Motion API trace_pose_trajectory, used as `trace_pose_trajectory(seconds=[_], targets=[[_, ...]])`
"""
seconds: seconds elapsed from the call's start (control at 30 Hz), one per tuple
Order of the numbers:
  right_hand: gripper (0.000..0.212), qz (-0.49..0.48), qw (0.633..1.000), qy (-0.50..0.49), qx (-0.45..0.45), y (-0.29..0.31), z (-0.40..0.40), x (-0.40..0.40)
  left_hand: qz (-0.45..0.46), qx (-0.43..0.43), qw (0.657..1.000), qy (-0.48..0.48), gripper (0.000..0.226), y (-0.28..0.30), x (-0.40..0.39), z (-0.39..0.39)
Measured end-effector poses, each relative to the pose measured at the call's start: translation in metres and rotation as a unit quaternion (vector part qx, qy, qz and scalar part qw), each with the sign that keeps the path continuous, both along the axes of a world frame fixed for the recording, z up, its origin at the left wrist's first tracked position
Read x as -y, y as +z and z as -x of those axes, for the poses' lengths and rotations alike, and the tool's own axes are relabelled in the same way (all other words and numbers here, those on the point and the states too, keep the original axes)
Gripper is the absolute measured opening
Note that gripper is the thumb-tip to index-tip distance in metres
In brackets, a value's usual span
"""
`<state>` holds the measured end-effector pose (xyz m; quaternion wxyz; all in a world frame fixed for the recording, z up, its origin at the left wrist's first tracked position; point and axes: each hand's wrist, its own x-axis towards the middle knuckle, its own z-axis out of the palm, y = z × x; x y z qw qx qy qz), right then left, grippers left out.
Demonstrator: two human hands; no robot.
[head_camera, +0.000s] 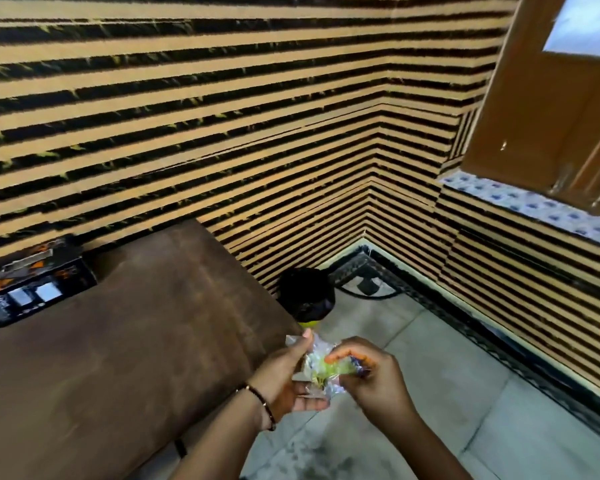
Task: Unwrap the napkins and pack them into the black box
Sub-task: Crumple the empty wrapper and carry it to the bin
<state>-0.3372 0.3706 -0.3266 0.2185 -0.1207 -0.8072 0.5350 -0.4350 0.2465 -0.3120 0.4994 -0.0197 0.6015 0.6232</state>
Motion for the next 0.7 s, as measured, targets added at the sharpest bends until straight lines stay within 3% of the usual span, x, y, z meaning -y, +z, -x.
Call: trace_pose_trajectory(seconds=[0.1, 0.2, 0.33, 0.7], targets=[[0.031, 0.010, 1.000, -0.014, -0.007, -0.005, -0.001, -0.016, 0.005, -0.007, 1.000, -0.017, 0.033, -0.001, -0.022, 0.003], [0.036, 0.008, 1.000, -0.011, -0.003, -0.012, 0.003, -0.047, 0.009, 0.001, 1.000, -0.012, 0.028, -0.004, -0.056, 0.009], [0.046, -0.015, 1.000, 0.001, 0.008, -0.014, 0.032, -0.101, -0.002, 0.007, 1.000, -0.004, 0.035, -0.015, -0.107, 0.040], [0.031, -0.039, 0.998, 0.043, 0.040, -0.005, 0.134, -0.224, -0.058, 0.032, 0.998, 0.012, 0.062, -0.029, -0.215, 0.141]])
